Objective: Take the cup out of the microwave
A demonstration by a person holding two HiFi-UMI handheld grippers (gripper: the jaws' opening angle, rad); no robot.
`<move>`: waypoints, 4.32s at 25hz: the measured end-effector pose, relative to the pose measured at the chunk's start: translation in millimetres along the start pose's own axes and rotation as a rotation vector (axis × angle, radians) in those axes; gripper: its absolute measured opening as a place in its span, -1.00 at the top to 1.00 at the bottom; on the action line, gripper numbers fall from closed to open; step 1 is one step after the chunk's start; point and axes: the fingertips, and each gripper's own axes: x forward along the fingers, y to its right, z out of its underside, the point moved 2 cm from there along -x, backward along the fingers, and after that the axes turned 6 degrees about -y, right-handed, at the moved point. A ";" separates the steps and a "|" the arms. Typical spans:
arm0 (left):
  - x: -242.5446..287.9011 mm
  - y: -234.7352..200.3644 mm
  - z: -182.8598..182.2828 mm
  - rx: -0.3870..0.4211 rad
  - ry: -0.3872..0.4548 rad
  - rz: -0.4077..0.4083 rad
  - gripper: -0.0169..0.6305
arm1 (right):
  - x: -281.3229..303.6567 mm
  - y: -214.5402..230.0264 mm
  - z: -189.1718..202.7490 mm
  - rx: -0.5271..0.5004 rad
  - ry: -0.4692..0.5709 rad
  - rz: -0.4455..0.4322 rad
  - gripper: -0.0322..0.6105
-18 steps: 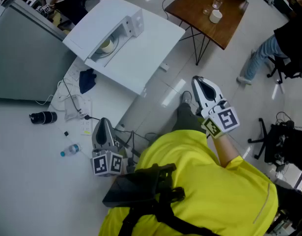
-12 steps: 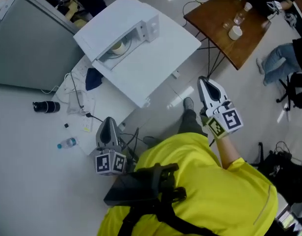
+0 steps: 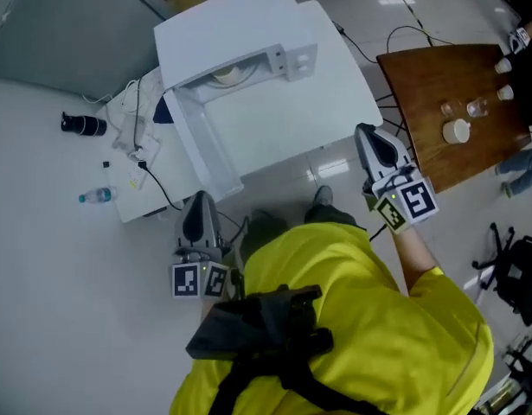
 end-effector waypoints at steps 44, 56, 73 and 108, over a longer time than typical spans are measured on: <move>460.9 -190.7 172.0 0.028 -0.132 -0.389 -0.56 | 172.0 102.3 108.9 0.027 -0.339 -0.383 0.88; 449.1 -186.9 163.2 0.030 -0.107 -0.415 -0.40 | 146.5 80.8 119.7 0.091 -0.337 -0.361 0.88; 329.5 37.7 235.9 0.187 -0.232 0.032 -0.40 | 120.5 132.6 131.2 0.134 -0.289 -0.154 0.88; 403.8 150.6 263.7 0.250 -0.304 0.255 -0.47 | 51.4 216.5 105.7 0.122 -0.213 0.079 0.88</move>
